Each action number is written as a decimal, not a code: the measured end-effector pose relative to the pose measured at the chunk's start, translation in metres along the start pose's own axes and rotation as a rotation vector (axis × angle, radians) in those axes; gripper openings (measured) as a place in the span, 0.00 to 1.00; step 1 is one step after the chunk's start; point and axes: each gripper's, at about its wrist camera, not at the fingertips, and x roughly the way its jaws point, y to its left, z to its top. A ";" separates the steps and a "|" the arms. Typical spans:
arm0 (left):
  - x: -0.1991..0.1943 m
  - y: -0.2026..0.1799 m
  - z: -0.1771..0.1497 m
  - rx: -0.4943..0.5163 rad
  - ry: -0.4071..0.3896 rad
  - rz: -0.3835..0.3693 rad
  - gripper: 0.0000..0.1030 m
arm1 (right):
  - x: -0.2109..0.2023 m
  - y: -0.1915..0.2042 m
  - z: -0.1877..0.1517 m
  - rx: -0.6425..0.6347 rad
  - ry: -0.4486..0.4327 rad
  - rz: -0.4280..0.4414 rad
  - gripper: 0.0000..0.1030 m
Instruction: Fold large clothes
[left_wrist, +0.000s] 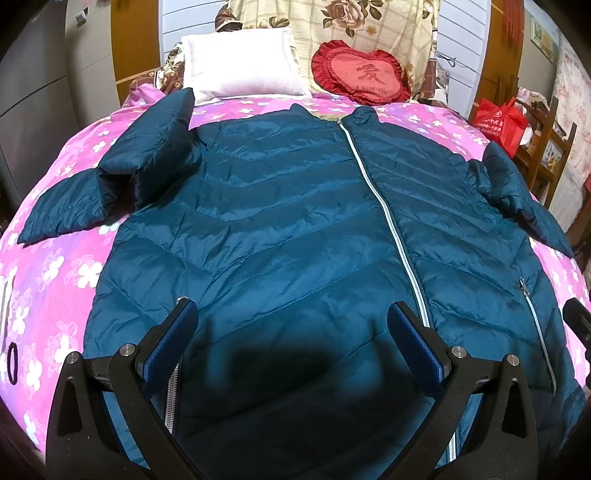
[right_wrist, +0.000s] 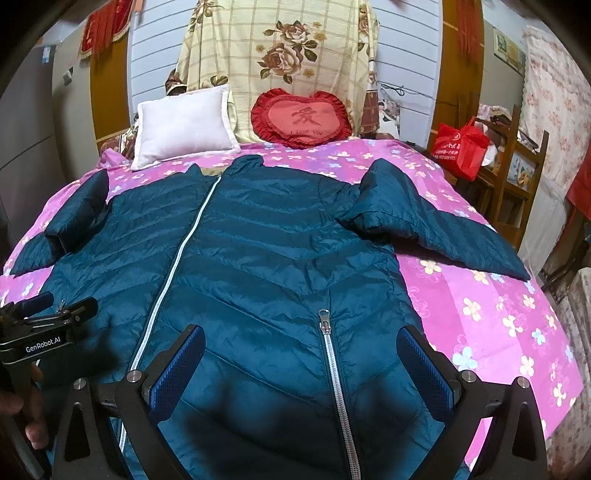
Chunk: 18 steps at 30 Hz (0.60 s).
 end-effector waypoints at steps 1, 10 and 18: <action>0.000 0.000 0.000 0.001 0.000 0.000 1.00 | 0.000 0.000 0.000 0.000 0.001 0.000 1.00; 0.001 0.001 0.000 0.001 -0.002 0.001 1.00 | 0.001 0.001 0.000 0.000 0.000 -0.003 1.00; -0.002 0.002 -0.001 0.000 -0.005 0.008 1.00 | -0.002 -0.002 0.000 0.010 -0.009 0.001 1.00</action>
